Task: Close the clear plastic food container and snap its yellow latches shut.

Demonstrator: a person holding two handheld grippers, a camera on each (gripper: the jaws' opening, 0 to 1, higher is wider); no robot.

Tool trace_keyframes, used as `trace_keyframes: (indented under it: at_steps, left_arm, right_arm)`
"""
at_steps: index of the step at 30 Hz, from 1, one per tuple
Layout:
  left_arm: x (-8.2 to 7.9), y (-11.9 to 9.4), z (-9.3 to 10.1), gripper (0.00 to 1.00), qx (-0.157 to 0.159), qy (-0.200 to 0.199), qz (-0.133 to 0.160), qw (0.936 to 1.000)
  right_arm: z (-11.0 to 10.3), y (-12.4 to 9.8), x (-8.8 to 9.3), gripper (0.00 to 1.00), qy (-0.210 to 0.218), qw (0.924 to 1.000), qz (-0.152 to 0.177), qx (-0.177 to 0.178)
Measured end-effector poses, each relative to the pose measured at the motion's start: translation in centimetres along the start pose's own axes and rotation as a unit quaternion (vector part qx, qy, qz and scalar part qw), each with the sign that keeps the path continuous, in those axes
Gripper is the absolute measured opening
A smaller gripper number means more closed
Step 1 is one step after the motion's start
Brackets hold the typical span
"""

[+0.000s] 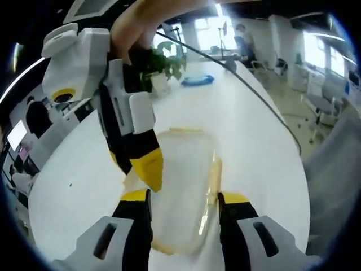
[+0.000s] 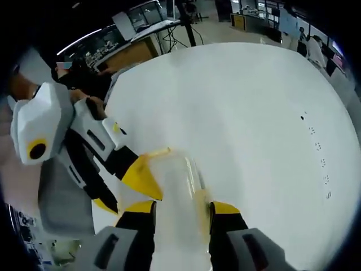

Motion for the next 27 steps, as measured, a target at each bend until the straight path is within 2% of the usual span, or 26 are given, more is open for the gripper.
trace_keyframes:
  at_steps: [5, 16, 27]
  left_arm:
    - [-0.01, 0.04, -0.01, 0.44, 0.001, 0.0, -0.005, 1.0]
    - [-0.06, 0.04, -0.02, 0.44, 0.001, -0.002, -0.015, 0.9999]
    - [-0.12, 0.12, -0.07, 0.44, 0.0, -0.008, -0.016, 0.9998]
  right_arm:
    - [0.1, 0.11, -0.14, 0.35, 0.008, 0.9997, -0.021, -0.009]
    - [0.33, 0.27, -0.13, 0.35, 0.023, 0.9985, -0.035, -0.035]
    - [0.47, 0.43, -0.34, 0.35, 0.03, 0.995, -0.081, -0.051]
Point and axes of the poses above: the point that each gripper's makers call its tool centre point, and the gripper's own axes: y roughly forward along the fingers, z roughly to its right, x roughly out of its underside, the point moved 4 cm from there along -y, roughly backward along the fingers, and after that the axes turned 10 degrees about -x, right-handed, at the moved point
